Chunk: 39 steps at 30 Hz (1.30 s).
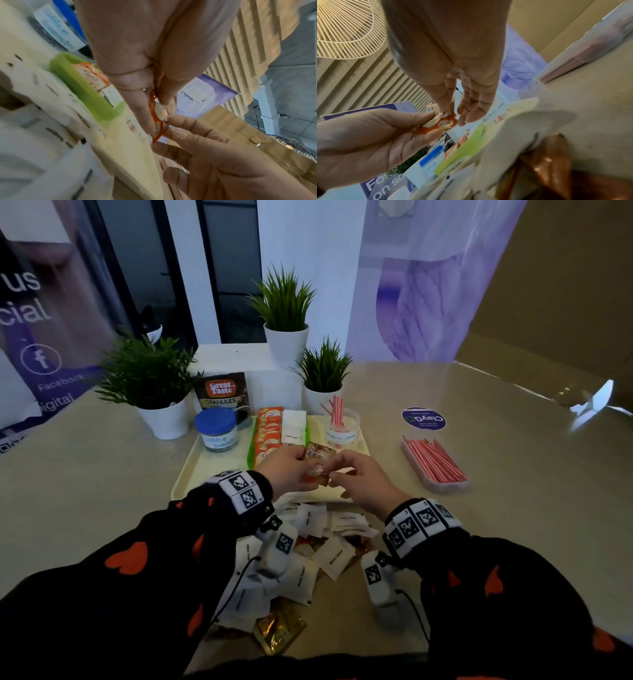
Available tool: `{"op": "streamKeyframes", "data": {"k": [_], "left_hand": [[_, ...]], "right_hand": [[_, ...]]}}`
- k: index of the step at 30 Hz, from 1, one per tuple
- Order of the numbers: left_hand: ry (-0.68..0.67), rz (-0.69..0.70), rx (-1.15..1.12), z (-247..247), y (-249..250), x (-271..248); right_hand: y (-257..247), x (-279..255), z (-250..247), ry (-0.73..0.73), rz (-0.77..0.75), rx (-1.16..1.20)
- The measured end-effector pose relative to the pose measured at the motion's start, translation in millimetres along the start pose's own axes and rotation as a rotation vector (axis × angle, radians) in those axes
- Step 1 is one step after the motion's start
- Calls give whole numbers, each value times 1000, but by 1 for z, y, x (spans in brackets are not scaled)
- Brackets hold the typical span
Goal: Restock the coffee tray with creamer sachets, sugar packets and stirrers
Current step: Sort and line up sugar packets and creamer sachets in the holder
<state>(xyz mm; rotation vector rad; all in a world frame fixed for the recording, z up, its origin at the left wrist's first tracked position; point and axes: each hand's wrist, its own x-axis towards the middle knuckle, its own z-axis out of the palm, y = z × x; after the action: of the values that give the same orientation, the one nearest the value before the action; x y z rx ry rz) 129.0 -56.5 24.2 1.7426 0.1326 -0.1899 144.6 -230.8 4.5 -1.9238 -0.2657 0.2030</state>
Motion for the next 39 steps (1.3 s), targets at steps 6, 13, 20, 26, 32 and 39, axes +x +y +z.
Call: {"op": "streamKeyframes", "data": {"k": [6, 13, 20, 26, 32, 39], "left_hand": [[28, -39, 10, -27, 5, -1], [199, 37, 166, -68, 15, 9], [266, -33, -171, -95, 9, 22], [298, -127, 101, -106, -19, 36], [295, -152, 562, -105, -28, 40], [209, -79, 754, -103, -39, 46]], "right_hand": [[-21, 26, 15, 10, -1, 162], [-56, 69, 39, -27, -65, 46], [-71, 105, 66, -24, 34, 163], [-50, 125, 79, -41, 136, 19], [-29, 132, 86, -50, 10, -338], [-20, 127, 91, -85, -44, -468]]}}
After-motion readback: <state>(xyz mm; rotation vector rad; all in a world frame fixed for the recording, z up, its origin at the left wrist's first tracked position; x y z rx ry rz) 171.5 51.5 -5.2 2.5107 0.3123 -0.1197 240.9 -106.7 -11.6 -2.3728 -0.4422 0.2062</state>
